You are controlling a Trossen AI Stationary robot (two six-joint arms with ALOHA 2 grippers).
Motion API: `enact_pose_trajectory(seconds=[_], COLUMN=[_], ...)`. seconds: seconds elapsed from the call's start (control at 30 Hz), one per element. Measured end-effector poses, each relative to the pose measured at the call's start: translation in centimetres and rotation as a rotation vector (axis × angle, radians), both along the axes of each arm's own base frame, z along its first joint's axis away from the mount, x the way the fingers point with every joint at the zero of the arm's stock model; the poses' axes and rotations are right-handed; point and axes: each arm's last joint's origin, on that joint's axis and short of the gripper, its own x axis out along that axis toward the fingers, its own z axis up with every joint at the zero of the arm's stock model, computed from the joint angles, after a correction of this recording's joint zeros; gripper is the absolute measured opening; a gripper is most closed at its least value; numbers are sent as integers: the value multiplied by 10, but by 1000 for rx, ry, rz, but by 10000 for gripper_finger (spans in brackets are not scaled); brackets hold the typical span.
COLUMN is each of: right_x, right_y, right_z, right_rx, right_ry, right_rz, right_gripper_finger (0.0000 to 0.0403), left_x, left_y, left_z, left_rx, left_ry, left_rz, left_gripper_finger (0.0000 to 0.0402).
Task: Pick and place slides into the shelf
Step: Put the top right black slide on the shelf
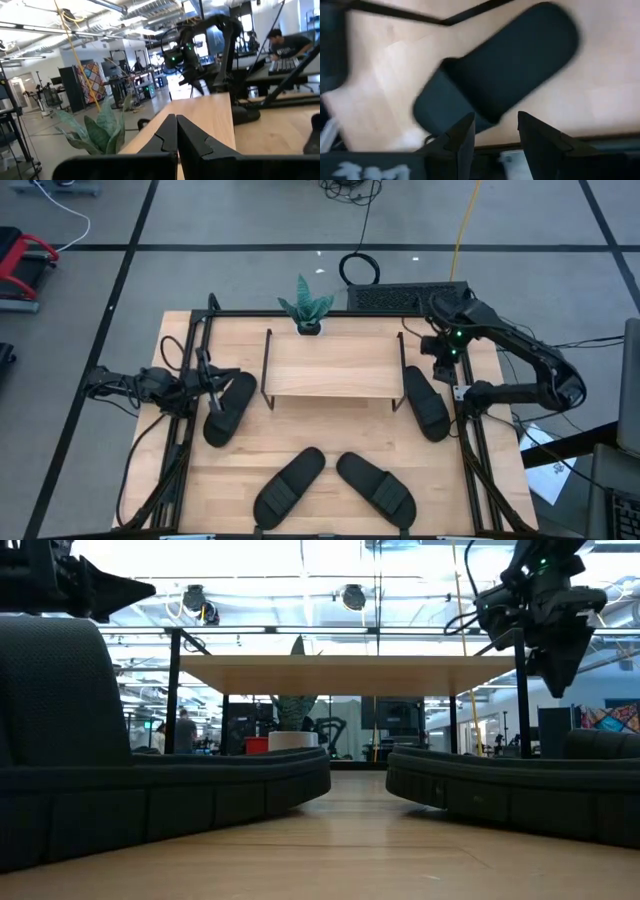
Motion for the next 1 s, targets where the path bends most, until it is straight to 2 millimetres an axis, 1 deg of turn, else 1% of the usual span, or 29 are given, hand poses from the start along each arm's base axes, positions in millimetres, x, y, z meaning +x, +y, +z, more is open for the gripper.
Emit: enact_pose_trajectory(seconds=[0.13, 0.33, 0.5, 0.7, 0.83, 1.0], right_x=[6, 14, 15, 14, 9, 2], right_y=[1, 3, 4, 5, 10, 17], right_z=[-4, -6, -6, -7, -18, -36], right_rx=[29, 21, 18, 23, 44, 101], right_ry=[15, -38, -42, -49, -43, -5], right_rz=[75, 180, 186, 238, 297, 312], right_gripper_finger=[144, 144, 146, 169, 182, 185], left_x=[0, 0, 0, 0, 0, 0], left_y=[0, 0, 0, 0, 0, 0], left_z=[-2, -2, -2, -2, -2, -3], left_rx=[3, 4, 5, 3, 1, 1], left_ry=[18, 21, 24, 25, 24, 26], left_rz=[0, 0, -1, -2, -3, -3], left_gripper_finger=[1, 1, 1, 1, 1, 1])
